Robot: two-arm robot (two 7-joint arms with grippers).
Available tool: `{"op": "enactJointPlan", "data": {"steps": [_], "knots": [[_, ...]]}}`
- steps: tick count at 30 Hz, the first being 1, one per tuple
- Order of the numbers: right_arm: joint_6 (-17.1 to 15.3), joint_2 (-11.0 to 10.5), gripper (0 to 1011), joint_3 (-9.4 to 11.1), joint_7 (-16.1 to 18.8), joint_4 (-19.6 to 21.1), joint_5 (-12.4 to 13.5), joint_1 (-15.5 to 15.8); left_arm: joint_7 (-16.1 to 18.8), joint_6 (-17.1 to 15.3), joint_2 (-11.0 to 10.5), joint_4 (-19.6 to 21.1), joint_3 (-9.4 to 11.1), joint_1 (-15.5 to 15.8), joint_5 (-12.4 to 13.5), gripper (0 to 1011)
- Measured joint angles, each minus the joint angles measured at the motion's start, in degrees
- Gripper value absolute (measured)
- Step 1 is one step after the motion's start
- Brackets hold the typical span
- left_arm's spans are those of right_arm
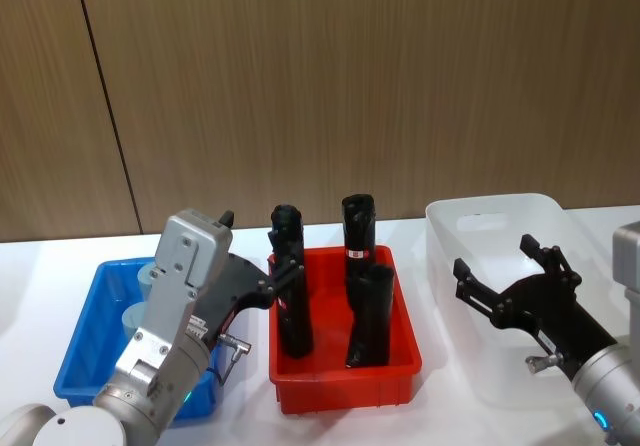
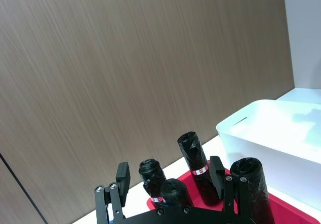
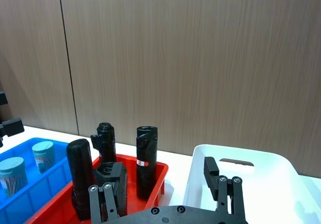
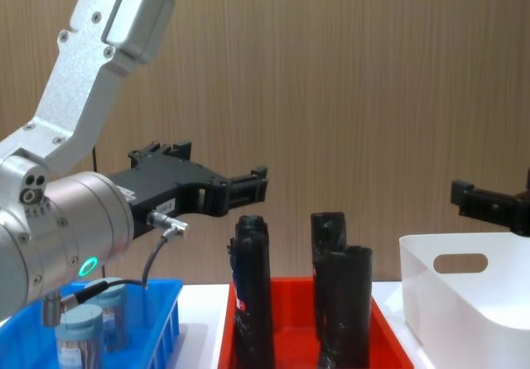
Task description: Pick the cotton swabs from the blue box and place them into the white box.
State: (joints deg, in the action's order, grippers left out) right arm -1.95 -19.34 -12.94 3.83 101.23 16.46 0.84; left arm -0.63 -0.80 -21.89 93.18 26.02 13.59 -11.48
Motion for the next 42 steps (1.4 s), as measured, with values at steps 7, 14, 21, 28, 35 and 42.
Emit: {"op": "enactJointPlan", "data": {"steps": [7,14,21,28,35,42], "knots": [[0.0,0.0,1001,0.0,0.0,0.0,0.0,0.0,0.5,-0.8,-0.21,0.36,-0.15,-0.37,-0.16,1004],[0.0,0.0,1001,0.0,0.0,0.0,0.0,0.0,3.45,-3.64,-1.49,2.22,-0.87,-1.98,-1.65,1004],[0.0,0.0,1001,0.0,0.0,0.0,0.0,0.0,7.36,-6.34,-3.47,4.55,-2.12,-4.19,-4.37,1004],[0.0,0.0,1001,0.0,0.0,0.0,0.0,0.0,10.08,-7.38,-5.57,5.88,-3.89,-6.21,-8.48,1004],[0.0,0.0,1001,0.0,0.0,0.0,0.0,0.0,11.42,-8.3,-7.12,5.81,-5.63,-7.33,-12.37,1004],[0.0,0.0,1001,0.0,0.0,0.0,0.0,0.0,11.54,-10.19,-7.73,3.95,-6.99,-7.18,-15.28,1004]]}}
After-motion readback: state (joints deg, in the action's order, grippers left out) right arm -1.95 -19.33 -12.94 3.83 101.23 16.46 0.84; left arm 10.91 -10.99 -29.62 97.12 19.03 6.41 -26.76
